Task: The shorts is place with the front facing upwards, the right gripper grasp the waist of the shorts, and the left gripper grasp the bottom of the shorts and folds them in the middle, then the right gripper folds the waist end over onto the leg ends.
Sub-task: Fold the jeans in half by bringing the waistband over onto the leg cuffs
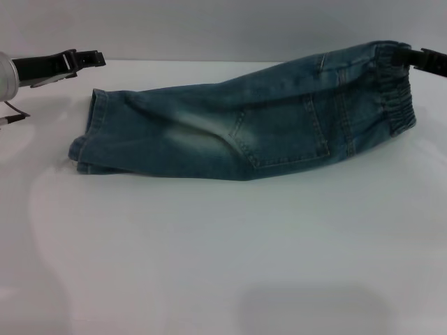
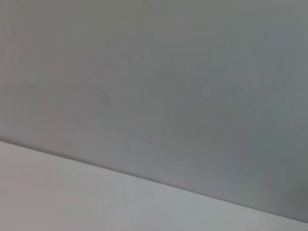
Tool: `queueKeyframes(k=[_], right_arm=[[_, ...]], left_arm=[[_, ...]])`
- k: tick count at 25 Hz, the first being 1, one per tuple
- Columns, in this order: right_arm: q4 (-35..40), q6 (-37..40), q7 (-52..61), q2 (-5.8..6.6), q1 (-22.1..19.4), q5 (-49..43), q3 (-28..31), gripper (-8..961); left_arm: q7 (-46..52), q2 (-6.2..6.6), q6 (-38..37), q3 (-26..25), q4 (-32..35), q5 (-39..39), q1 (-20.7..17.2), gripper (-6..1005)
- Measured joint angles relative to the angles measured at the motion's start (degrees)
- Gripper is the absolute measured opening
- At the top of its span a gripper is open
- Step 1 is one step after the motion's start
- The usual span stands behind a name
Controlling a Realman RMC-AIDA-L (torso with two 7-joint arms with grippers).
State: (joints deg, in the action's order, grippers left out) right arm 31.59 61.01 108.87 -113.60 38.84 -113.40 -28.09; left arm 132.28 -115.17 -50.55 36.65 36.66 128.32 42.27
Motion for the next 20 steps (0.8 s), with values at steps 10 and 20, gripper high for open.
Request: queueKeyframes(k=[10,20], right_arm=[[-0.23,-2.2,0.77,0.3,0.89,1.78,0.31,142],[-2.13,-11.4,0.71,-0.09,2.08,1.87,-0.2,162]], left_arm=[[-0.92,-0.51,0.46,-0.27,-0.13,-0.14,-0.3,810],[-1.36,-0.73,0.45,-0.36,-0.45,-0.63,-0.85,824]])
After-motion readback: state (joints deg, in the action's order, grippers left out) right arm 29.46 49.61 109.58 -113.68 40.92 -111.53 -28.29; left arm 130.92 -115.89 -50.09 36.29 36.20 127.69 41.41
